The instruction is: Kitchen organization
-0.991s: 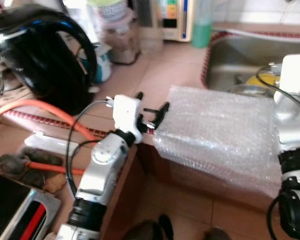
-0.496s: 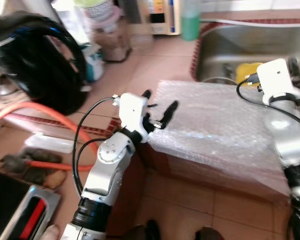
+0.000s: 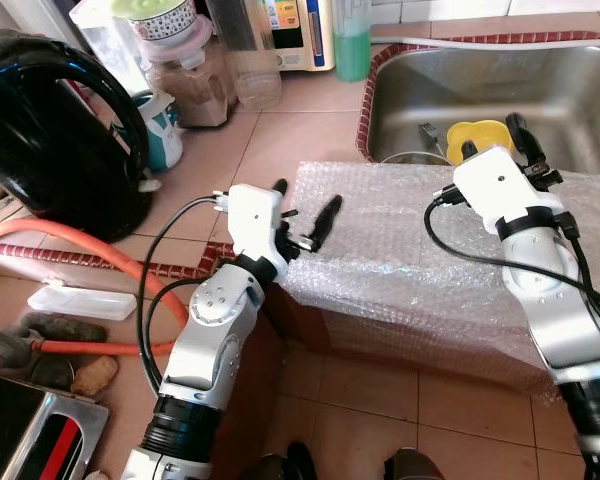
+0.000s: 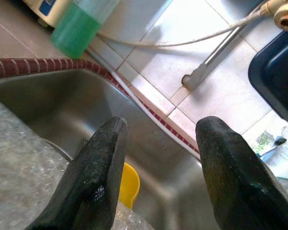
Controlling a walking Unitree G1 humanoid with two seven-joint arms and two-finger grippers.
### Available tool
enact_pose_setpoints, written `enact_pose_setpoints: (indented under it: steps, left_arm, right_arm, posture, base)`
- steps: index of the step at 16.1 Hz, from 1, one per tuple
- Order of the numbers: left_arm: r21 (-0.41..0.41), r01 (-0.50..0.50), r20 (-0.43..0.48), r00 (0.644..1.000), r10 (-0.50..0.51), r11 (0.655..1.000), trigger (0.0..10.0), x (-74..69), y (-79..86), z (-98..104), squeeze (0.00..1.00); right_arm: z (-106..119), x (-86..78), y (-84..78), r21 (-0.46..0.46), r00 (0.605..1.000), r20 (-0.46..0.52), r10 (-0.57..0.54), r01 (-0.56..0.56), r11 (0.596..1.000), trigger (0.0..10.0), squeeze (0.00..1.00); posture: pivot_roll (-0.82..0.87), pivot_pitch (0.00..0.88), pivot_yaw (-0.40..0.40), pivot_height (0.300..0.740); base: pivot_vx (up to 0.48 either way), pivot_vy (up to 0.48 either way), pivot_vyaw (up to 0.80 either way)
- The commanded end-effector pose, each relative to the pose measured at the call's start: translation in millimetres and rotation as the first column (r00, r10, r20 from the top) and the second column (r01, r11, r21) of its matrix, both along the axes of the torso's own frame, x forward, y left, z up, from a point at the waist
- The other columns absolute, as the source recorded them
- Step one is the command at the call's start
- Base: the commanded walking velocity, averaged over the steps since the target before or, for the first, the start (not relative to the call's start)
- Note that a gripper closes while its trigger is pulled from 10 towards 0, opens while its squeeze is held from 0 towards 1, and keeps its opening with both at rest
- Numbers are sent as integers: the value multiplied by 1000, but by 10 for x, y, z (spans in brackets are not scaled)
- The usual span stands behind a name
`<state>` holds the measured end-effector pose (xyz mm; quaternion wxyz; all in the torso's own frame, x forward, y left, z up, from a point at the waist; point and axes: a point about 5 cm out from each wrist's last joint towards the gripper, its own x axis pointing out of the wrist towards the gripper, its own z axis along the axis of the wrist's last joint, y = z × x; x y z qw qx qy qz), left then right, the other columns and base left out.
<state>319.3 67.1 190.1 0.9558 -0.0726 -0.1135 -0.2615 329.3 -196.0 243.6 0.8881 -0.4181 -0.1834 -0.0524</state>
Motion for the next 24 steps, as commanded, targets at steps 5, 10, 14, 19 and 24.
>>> enact_pose_setpoints:
  steps: [5, 10, 14, 19, 24]
  left_arm:
    - [-13, -221, -25, 975, 220, 975, 10000, 6, 143, 18, 0]
    - [24, -515, 128, 852, 508, 857, 10000, -14, 604, 147, 0]
    - [17, -568, 234, 802, 549, 823, 10000, -45, 703, 403, 0]
    - [127, -679, 301, 721, 625, 723, 10000, -164, 735, 326, 0]
    - [164, -600, 249, 794, 555, 783, 10000, -353, 768, 97, 0]
  right_arm:
    - [-76, -138, 263, 23, 998, 48, 48, -49, 999, 10000, 0]
    - [-244, -245, 378, 76, 997, 18, 74, -75, 994, 10000, 0]
    - [-216, -263, 440, 119, 996, 47, 81, -86, 989, 10000, 0]
    - [-203, -259, 456, 135, 995, 58, 77, -84, 987, 10000, 0]
    - [-232, -245, 478, 230, 994, 35, 105, -111, 967, 10000, 0]
  posture:
    - [-263, 202, 131, 740]
    - [-269, 207, 130, 740]
    - [-250, 212, 147, 740]
    - [-230, 216, 151, 740]
    - [-209, 213, 146, 740]
  base:
    - [0, 0, 0]
    - [0, 0, 0]
    - [0, 0, 0]
    - [0, 0, 0]
    - [0, 0, 0]
